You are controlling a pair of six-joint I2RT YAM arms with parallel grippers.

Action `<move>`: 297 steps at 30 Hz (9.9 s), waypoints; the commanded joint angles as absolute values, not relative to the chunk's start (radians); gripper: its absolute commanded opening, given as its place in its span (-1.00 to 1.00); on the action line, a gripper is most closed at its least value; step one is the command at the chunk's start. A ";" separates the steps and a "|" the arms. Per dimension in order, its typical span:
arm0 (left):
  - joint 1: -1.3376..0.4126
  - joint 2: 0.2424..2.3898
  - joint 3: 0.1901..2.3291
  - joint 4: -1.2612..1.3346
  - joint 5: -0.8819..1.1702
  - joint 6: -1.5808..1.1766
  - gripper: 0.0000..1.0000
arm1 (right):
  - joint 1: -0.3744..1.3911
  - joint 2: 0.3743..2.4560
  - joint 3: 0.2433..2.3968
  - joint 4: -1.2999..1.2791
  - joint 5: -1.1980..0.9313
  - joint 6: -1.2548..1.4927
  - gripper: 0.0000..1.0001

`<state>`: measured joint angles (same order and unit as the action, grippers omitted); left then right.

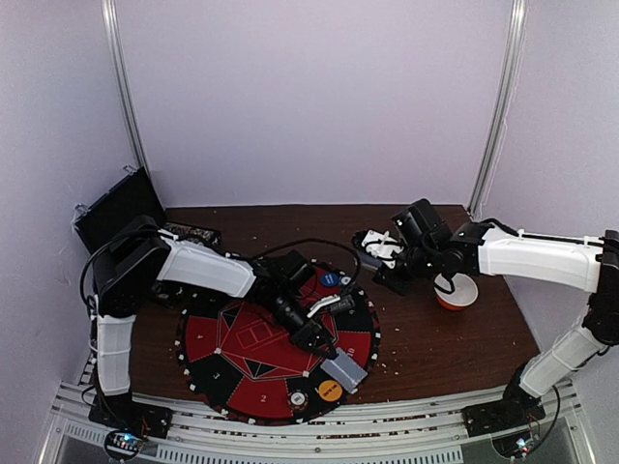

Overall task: Distribute texas hold em gaming equipment
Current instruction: Distribute the poker card in the big blind area, then pick up the poker card from the face-down deck piles, then distribute the poker card in the small blind area, then adjust the poker card in the small blind area, then pick up the poker card from the face-down deck piles.

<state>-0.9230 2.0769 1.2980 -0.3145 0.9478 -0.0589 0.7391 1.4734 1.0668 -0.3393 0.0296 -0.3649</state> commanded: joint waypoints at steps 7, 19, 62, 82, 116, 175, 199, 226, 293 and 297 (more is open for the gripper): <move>-0.934 2.165 1.315 -0.267 0.960 -0.073 -1.00 | 0.734 1.445 1.063 -0.350 0.031 -0.355 -0.35; -0.933 2.141 1.319 -0.263 0.915 -0.075 -0.49 | 0.734 1.454 1.074 -0.361 0.032 -0.359 -0.35; -0.700 1.666 1.092 0.331 0.735 -0.540 0.89 | 0.932 1.572 1.233 -0.294 -0.059 -0.353 -0.34; -0.720 1.647 1.152 0.122 0.548 -0.372 -0.11 | 0.958 1.611 1.267 -0.294 -0.035 -0.362 -0.33; -0.708 1.529 1.133 0.033 0.636 -0.298 -1.00 | 0.931 1.607 1.244 -0.319 0.010 -0.359 -0.36; -0.732 2.139 1.216 0.327 -0.152 -1.120 -0.71 | 0.828 1.501 1.155 -0.330 0.075 -0.281 -0.41; -0.711 2.065 1.153 0.225 -0.159 -0.955 -0.19 | 0.829 1.502 1.164 -0.344 0.068 -0.291 -0.41; -0.653 2.228 1.333 0.231 0.177 -0.735 -0.77 | 0.827 1.500 1.160 -0.357 0.074 -0.294 -0.41; -0.723 1.797 1.192 0.426 0.839 -0.576 0.63 | 0.883 1.549 1.252 -0.311 -0.043 -0.364 -0.41; -0.729 1.821 1.252 0.274 0.752 -0.494 0.49 | 0.898 1.566 1.261 -0.316 -0.023 -0.383 -0.40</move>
